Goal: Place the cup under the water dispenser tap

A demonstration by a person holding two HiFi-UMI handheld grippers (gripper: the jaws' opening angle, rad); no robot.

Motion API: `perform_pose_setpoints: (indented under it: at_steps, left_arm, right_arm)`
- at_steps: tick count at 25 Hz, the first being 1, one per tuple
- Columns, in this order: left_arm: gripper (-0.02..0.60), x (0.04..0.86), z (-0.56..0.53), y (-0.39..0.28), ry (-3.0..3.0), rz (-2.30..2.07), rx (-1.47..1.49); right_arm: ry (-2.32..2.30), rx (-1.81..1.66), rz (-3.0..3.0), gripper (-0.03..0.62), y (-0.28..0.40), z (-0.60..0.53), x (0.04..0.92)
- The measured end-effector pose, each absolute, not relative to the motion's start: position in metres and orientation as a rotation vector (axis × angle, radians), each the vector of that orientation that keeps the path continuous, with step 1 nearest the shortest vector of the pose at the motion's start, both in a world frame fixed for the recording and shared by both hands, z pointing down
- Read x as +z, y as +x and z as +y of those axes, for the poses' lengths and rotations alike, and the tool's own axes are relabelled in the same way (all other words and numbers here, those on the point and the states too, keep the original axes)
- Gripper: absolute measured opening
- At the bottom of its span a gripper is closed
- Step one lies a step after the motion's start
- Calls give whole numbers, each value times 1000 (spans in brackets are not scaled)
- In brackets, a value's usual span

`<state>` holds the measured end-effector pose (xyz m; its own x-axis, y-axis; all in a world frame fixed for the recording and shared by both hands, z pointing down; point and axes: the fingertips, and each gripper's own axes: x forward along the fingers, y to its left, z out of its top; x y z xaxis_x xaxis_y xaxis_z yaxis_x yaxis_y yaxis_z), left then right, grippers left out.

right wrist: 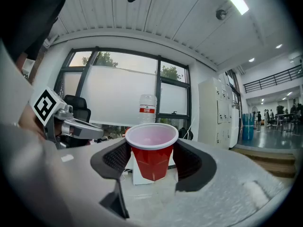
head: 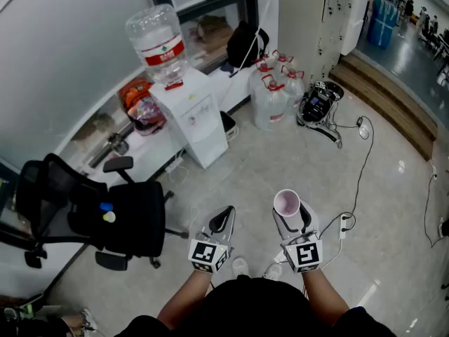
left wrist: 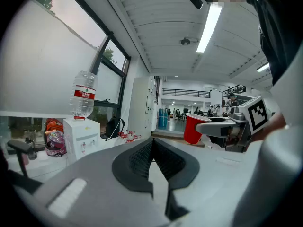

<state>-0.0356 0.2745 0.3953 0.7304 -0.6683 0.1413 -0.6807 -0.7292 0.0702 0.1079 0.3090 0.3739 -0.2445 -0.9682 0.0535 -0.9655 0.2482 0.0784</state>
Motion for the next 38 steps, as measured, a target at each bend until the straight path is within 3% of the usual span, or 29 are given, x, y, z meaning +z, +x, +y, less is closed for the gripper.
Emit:
perform_pose_setpoints:
  at_steps: [20, 38]
  left_arm:
    - [18, 416, 242, -86, 2792, -1130, 203]
    - [18, 414, 92, -25, 2689, -1286, 197]
  right_arm:
    - [1891, -18, -2384, 285, 78, 269, 384]
    - [1738, -47, -2484, 285, 147, 97, 375]
